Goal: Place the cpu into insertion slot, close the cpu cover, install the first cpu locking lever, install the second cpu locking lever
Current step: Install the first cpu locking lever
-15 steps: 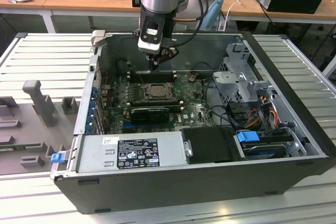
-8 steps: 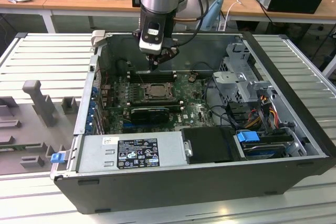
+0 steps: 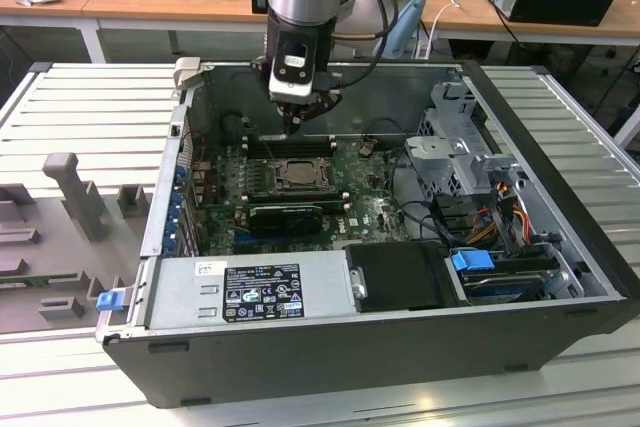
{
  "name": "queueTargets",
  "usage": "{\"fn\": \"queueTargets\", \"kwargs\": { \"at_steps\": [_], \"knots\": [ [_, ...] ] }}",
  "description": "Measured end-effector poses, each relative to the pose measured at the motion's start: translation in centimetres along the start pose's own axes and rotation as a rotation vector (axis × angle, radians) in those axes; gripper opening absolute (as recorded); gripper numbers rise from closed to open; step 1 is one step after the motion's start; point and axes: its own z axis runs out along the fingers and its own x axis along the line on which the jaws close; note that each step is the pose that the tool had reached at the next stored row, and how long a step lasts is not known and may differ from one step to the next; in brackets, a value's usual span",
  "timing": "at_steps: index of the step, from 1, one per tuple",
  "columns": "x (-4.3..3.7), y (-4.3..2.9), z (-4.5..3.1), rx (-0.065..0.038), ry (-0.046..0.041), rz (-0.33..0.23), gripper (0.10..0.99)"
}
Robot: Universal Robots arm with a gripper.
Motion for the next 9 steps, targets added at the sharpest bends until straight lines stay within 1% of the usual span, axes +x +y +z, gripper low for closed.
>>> {"fn": "queueTargets", "kwargs": {
  "at_steps": [2, 9],
  "knots": [
    [0.0, 0.0, 0.0, 0.001, 0.0006, -0.012, 0.106],
    [0.0, 0.0, 0.0, 0.009, 0.004, -0.089, 0.106]
  ]
}}
